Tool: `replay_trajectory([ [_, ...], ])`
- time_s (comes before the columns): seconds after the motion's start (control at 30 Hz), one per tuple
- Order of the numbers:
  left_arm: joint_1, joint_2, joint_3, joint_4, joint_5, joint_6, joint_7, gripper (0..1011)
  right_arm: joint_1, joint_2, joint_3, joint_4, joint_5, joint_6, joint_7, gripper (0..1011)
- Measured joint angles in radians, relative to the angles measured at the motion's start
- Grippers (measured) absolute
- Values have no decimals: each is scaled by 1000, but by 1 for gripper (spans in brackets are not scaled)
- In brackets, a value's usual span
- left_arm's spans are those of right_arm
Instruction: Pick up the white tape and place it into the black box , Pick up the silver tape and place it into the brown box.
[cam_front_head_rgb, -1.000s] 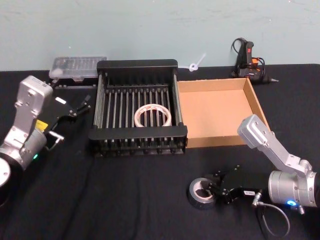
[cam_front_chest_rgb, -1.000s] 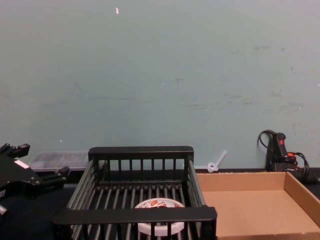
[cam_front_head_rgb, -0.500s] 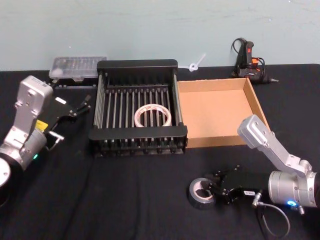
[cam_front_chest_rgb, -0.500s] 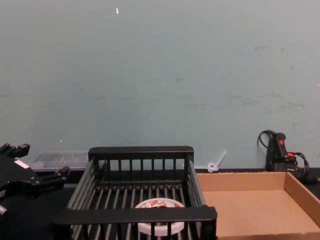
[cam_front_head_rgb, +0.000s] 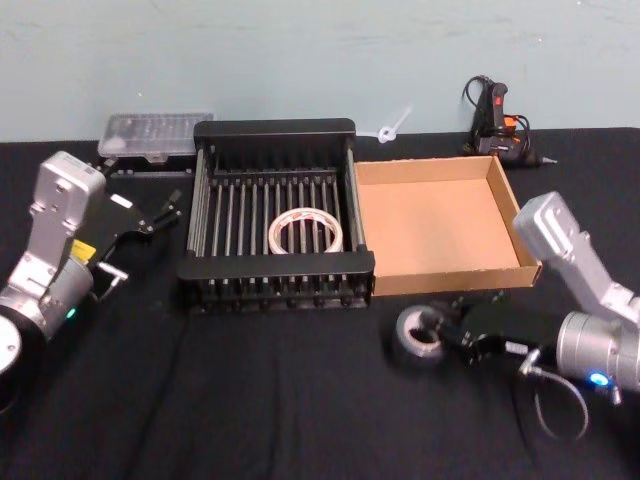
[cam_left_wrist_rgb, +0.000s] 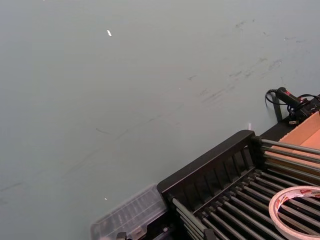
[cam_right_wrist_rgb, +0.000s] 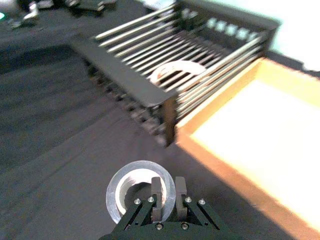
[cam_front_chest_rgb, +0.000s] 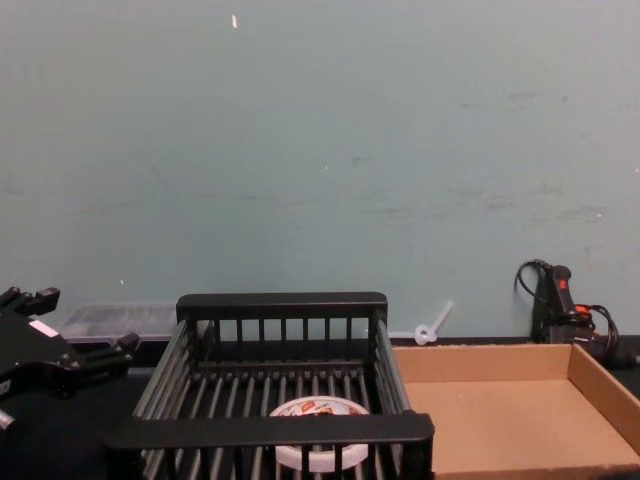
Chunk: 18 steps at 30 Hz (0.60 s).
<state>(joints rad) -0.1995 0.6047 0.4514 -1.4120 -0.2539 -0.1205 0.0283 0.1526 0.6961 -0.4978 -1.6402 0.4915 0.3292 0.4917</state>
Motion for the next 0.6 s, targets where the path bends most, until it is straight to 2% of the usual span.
replay_trajectory([
  [0.3,0,0,0,0,0,0,0,1002,23,-32,51,23,-20,-30,-63,169],
  [0.6,0,0,0,0,0,0,0,1001,100,-99,70,117,-68,-55,-76,169],
])
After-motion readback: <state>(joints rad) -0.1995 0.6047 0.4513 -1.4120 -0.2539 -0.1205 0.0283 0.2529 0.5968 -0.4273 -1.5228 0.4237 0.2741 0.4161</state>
